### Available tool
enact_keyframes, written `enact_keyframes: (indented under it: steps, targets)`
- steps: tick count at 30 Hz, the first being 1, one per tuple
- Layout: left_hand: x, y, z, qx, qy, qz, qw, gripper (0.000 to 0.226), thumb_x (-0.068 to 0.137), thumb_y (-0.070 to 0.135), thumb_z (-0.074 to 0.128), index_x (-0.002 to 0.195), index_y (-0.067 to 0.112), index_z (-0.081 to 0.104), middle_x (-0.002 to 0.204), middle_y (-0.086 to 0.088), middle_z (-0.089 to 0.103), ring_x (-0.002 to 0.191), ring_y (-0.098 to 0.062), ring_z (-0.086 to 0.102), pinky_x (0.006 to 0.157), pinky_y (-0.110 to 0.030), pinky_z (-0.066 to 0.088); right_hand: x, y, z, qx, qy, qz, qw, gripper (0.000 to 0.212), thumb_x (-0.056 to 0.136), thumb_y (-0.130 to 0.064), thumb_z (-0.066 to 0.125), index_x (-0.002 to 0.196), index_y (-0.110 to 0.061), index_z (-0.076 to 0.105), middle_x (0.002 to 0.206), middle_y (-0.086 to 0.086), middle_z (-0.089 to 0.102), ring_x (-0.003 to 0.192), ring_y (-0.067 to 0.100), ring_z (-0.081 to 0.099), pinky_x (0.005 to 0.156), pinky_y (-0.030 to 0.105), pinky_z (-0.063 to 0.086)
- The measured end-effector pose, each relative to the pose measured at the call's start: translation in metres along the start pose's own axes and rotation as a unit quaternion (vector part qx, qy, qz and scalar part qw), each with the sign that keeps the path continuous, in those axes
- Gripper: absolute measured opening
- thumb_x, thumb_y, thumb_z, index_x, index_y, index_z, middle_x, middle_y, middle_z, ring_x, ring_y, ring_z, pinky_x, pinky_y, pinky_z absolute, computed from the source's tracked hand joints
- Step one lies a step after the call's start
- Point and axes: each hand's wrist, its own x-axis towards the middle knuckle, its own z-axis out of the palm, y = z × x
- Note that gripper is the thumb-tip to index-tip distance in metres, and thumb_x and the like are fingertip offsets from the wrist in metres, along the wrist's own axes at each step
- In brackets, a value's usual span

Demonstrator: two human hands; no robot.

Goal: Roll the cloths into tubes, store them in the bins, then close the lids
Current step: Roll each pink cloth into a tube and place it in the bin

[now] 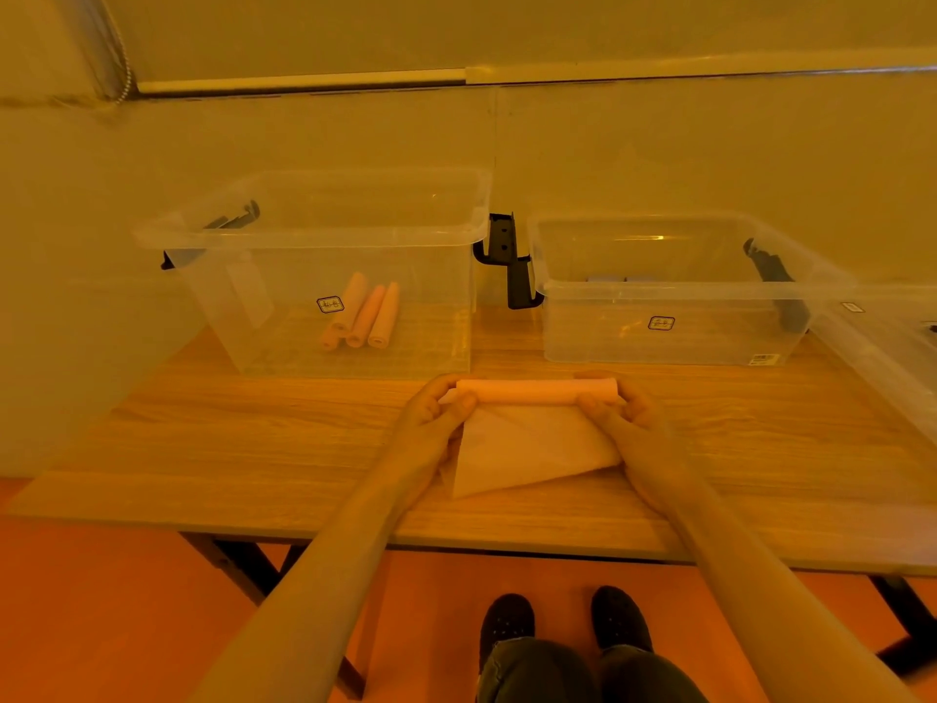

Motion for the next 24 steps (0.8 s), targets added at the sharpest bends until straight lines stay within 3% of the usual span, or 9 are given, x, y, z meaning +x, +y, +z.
enact_keyframes:
  steps: [9,15,20,24]
  targets:
    - [-0.001,0.010,0.005,0.026,0.023,-0.009,0.999,0.021,0.095,0.024,0.054,0.116,0.026,0.059,0.101,-0.007,0.070,0.093,-0.022,0.067,0.077,-0.037,0.054,-0.005,-0.005,0.002,-0.017,0.011,-0.005,1.000,0.023,0.089,-0.027,0.062,0.112,-0.031,0.060,0.108,0.000,0.069,0.090,0.016,0.070,0.077,0.043,0.059]
    - [0.001,0.037,0.012,0.024,0.033,-0.030,0.999,0.027,0.096,0.022,0.053,0.123,0.021,0.056,0.101,-0.004,0.068,0.089,-0.017,0.067,0.067,-0.029,0.054,-0.005,-0.033,0.004,0.052,0.043,0.075,0.995,0.012,0.093,-0.018,0.058,0.102,-0.025,0.056,0.099,0.006,0.064,0.083,0.020,0.064,0.050,0.026,0.054]
    - [0.001,0.064,0.015,-0.048,0.017,-0.009,0.999,0.025,0.096,0.016,0.052,0.120,0.020,0.055,0.098,-0.004,0.067,0.084,-0.016,0.067,0.066,-0.028,0.057,-0.007,-0.068,-0.008,0.049,0.011,0.101,0.994,0.011,0.092,-0.025,0.060,0.099,-0.029,0.053,0.092,0.004,0.058,0.079,0.022,0.058,0.056,0.034,0.048]
    - [0.004,0.064,0.018,-0.043,0.027,-0.022,0.998,0.019,0.096,0.015,0.052,0.107,0.029,0.060,0.107,-0.006,0.063,0.094,-0.021,0.064,0.072,-0.035,0.056,0.002,-0.064,-0.003,-0.022,-0.004,0.059,0.998,0.025,0.092,-0.026,0.058,0.115,-0.035,0.055,0.107,0.003,0.063,0.087,0.021,0.068,0.059,0.030,0.056]
